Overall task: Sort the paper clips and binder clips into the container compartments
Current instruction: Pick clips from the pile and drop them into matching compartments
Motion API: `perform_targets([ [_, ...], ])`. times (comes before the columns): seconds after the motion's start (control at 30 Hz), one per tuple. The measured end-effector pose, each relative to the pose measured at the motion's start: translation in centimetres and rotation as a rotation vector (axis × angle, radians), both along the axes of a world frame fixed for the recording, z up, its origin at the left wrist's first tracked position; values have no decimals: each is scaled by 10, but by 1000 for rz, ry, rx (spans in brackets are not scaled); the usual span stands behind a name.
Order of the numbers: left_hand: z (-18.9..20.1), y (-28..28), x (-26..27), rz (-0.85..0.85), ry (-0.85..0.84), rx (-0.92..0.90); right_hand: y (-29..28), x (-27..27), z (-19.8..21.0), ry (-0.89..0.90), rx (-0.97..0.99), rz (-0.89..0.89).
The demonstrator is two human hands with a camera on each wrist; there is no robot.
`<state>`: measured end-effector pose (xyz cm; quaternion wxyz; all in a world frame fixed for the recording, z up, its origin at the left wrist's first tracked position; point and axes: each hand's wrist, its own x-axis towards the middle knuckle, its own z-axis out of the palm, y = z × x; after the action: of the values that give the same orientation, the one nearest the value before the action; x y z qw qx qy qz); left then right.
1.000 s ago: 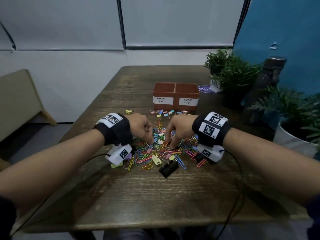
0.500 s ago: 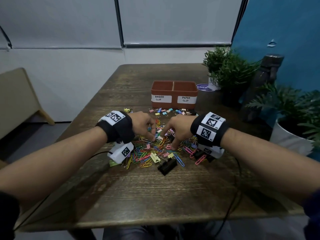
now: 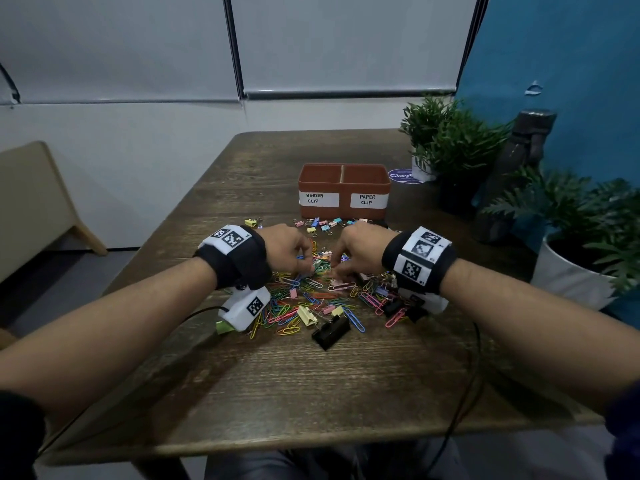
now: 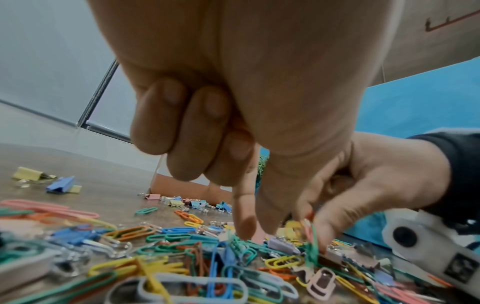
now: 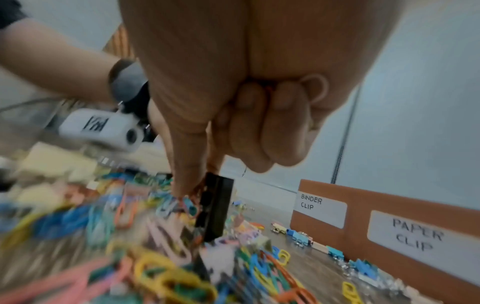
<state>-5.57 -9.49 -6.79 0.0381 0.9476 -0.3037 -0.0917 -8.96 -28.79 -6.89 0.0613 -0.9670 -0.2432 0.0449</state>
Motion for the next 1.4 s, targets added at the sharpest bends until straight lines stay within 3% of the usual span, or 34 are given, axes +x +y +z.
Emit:
perform_targets([
  [0.1, 0, 0, 2, -15, -39, -19, -10, 4, 6, 49, 227, -87],
  [0.2, -1, 2, 6, 14, -72, -42, -20, 9, 8, 220, 381, -167],
  [0.37, 1, 4, 15, 88, -96, -35, -31, 23, -1, 484, 886, -461],
  [0.47, 0, -2, 19, 132, -81, 44, -38, 27, -2, 740, 1229, -431],
  [0.53, -1, -10, 22, 167, -58, 83, -43, 27, 1, 869, 1342, -363],
  [0.73, -4, -29, 25, 126, -2, 184, -45, 25, 0, 908, 1440, -266],
  [0.87, -7, -29, 26, 34, -1, 157, -43, 27, -8, 905, 1423, -302],
  [0.97, -5, -22, 30, 48, 76, 20, -41, 25, -10, 919, 1379, -332],
  [1.2, 1, 1, 43, 200, 454, -435, -35, 25, -8, 865, 1310, -387],
  [1.4, 0, -3, 40, 411, 469, -757, -29, 30, -11, 773, 1220, -442],
])
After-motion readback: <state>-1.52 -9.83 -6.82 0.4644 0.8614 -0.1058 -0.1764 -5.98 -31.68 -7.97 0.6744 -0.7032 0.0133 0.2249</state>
